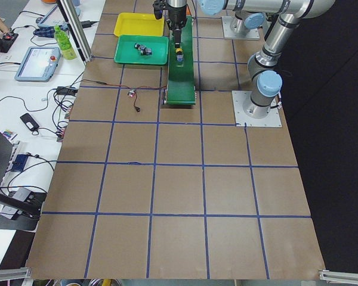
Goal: Sort buttons by color to trays
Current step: 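Place the yellow button in the yellow tray and open the right gripper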
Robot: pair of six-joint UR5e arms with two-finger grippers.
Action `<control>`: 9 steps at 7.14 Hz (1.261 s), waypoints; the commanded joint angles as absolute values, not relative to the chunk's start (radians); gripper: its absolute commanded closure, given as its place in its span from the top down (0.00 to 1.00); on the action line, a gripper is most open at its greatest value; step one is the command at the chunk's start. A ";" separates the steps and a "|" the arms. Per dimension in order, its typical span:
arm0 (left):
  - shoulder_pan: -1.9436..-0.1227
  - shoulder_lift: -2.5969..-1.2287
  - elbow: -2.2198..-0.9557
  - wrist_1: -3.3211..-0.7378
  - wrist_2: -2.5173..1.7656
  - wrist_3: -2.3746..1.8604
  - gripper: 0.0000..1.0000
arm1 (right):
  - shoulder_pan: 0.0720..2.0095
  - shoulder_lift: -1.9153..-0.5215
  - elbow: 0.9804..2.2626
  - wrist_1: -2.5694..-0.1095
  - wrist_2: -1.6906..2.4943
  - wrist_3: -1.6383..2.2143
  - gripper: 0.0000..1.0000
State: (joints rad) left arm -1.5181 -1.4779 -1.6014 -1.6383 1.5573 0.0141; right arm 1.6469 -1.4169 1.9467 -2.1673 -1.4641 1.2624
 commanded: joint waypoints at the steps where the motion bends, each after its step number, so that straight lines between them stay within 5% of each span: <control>1: -1.519 -1.474 -1.601 -1.638 1.559 0.015 1.00 | 1.498 -1.329 1.789 -2.092 -1.463 1.025 0.00; 5: -1.519 -1.460 -1.606 -1.649 1.562 0.026 1.00 | 1.372 -1.117 1.740 -2.246 -1.476 0.846 0.00; 7: -1.519 -1.491 -1.602 -1.651 1.559 0.015 1.00 | 1.368 -1.130 1.738 -2.283 -1.483 0.841 0.99; 9: -1.520 -1.470 -1.624 -1.652 1.559 0.029 1.00 | 1.373 -1.208 1.750 -2.234 -1.496 0.844 1.00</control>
State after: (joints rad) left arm -1.5192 -1.4820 -1.6093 -1.6514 1.5598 0.0192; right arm 1.3708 -1.1605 1.7416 -2.2631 -1.4867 0.8435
